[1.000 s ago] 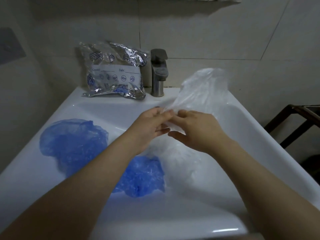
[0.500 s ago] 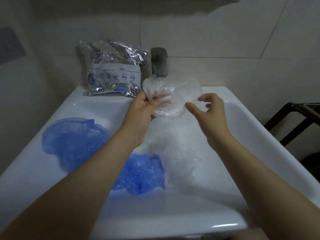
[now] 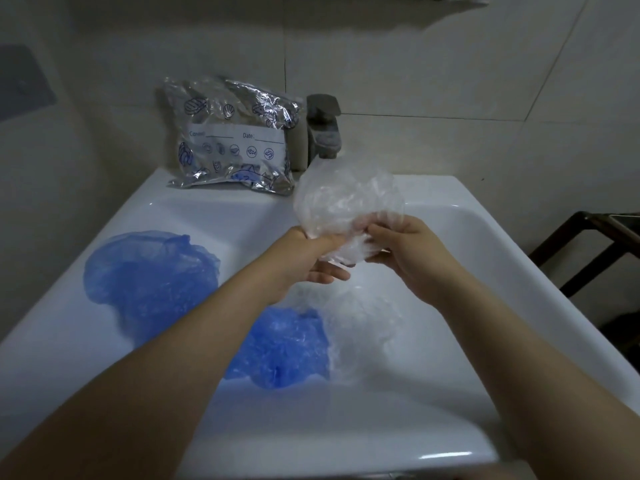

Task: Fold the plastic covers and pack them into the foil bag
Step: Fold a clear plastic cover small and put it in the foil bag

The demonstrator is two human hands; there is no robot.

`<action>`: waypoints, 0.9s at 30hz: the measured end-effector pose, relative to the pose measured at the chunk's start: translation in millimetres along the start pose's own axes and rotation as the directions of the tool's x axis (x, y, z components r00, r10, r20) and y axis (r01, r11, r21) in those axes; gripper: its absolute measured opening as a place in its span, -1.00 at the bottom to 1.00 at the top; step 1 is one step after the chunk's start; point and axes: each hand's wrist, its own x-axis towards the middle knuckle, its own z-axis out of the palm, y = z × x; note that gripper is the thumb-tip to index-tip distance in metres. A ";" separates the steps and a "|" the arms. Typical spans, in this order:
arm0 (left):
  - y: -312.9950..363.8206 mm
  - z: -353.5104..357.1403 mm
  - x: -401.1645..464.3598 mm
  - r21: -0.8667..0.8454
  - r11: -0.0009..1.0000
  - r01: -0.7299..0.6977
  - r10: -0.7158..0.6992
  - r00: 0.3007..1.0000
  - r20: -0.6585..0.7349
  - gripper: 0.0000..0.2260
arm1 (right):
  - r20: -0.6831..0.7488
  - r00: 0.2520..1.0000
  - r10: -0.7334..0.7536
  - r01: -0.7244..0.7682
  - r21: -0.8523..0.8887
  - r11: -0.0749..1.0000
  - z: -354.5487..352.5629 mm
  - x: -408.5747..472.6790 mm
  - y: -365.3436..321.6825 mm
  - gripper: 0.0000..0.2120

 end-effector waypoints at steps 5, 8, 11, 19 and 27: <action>5.5 -3.1 2.3 0.009 0.996 -0.093 0.094 0.994 -0.063 -0.88 | -0.033 0.992 0.121 -0.124 -0.127 0.984 -6.5 1.8 0.2 -0.81; 9.5 -2.8 0.4 -0.252 0.966 -0.054 0.040 0.997 -0.059 -0.79 | 0.011 0.979 0.203 -0.202 0.145 0.969 -13.7 3.1 -0.7 -0.74; 10.6 -3.0 2.0 -0.562 0.827 0.023 -0.037 0.999 -0.013 -0.76 | 0.065 0.978 0.196 -0.203 0.475 0.856 -15.8 3.9 -3.4 -0.72; 8.4 -8.1 0.5 -0.562 0.825 -0.056 0.087 0.996 0.029 -0.89 | 0.161 0.983 0.087 -0.161 0.537 0.828 -17.6 1.5 -8.1 -0.75; -5.9 -7.7 10.7 0.045 0.988 -0.145 0.151 0.970 -0.188 -0.91 | -0.048 0.985 0.163 -0.150 0.201 0.968 -24.4 9.2 4.9 -0.94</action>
